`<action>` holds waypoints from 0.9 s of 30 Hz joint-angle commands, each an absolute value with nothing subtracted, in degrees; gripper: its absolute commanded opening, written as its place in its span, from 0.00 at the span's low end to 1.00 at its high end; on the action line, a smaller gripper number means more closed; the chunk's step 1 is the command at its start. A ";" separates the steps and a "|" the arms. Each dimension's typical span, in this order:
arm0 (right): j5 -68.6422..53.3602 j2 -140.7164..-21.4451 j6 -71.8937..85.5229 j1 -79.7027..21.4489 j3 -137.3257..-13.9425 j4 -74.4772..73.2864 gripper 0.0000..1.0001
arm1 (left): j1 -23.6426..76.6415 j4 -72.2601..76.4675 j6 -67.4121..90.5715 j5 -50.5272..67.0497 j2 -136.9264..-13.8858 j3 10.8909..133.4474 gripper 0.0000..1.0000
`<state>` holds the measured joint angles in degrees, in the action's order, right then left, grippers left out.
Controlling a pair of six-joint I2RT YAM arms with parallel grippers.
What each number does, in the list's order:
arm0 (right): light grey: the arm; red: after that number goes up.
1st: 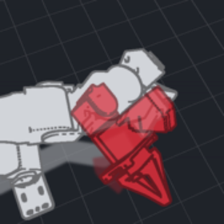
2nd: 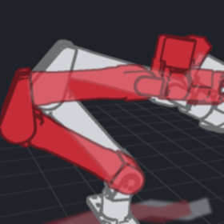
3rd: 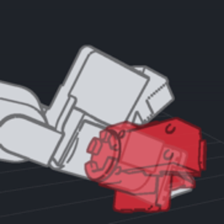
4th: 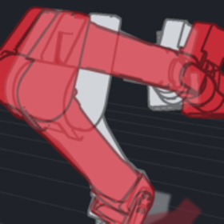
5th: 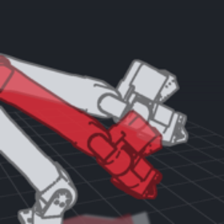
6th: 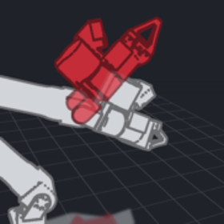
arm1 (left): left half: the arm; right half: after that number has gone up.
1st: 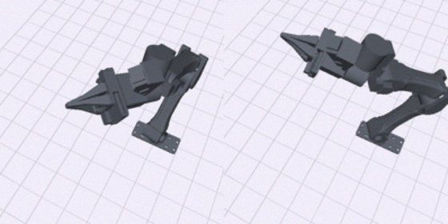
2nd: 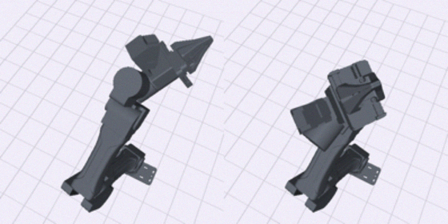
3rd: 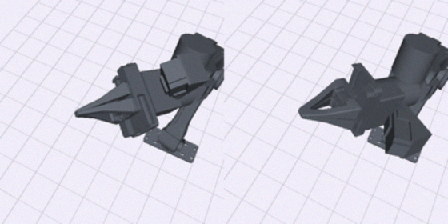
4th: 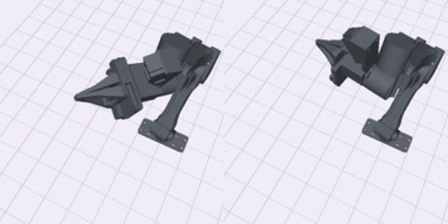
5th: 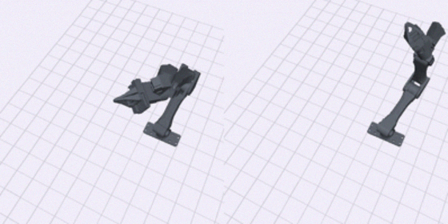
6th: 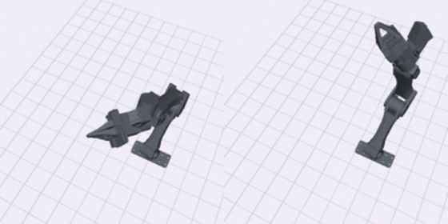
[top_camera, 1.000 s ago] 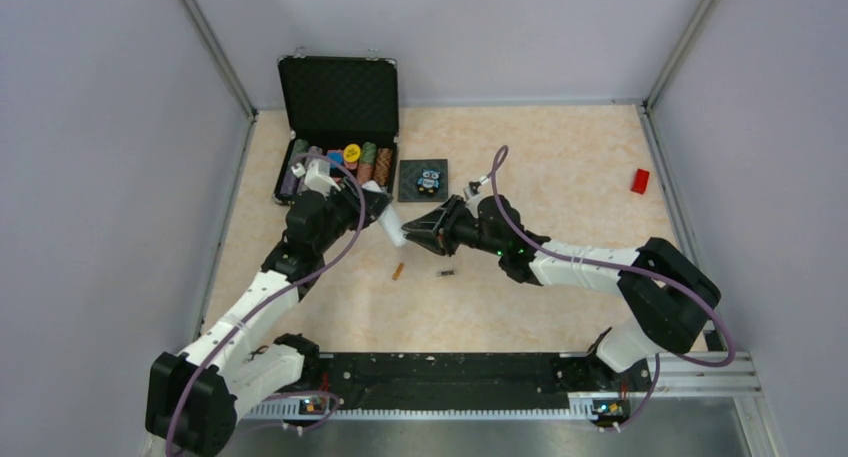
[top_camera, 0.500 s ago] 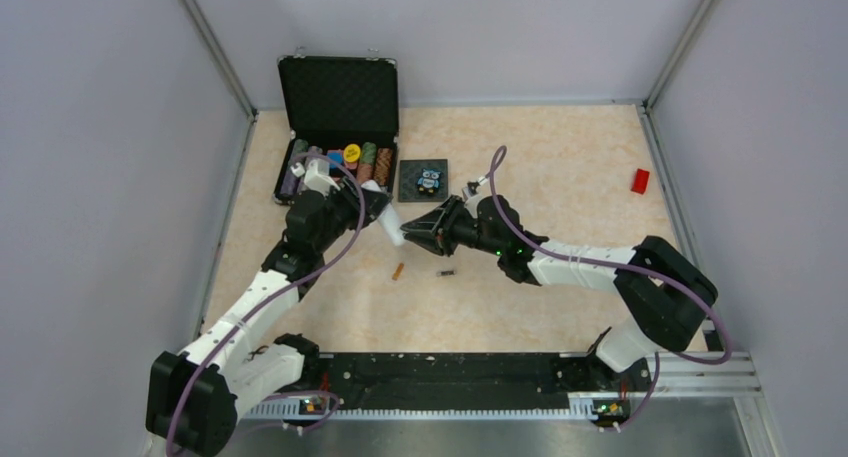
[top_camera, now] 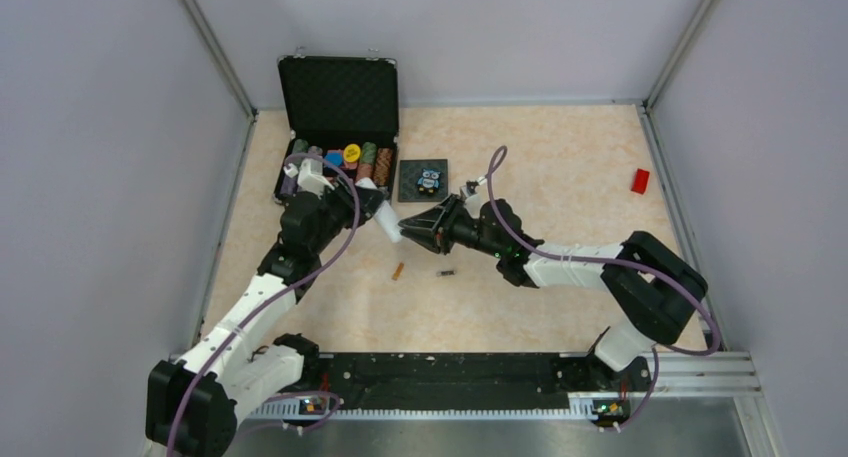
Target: Load the batteries into the remote control
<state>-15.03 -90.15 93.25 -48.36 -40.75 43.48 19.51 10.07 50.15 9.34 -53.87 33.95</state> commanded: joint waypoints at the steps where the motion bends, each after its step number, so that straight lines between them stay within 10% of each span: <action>1: -14.06 -92.05 93.78 -49.02 -41.02 53.00 0.33 | 20.37 14.15 53.61 14.15 -52.90 33.61 0.00; 27: -13.94 -93.34 95.37 -49.14 -41.62 60.28 0.35 | 20.37 8.95 47.63 6.76 -57.76 34.59 0.00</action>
<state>-14.79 -93.51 94.37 -48.40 -39.75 51.57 19.20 10.20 49.34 5.72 -56.38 33.63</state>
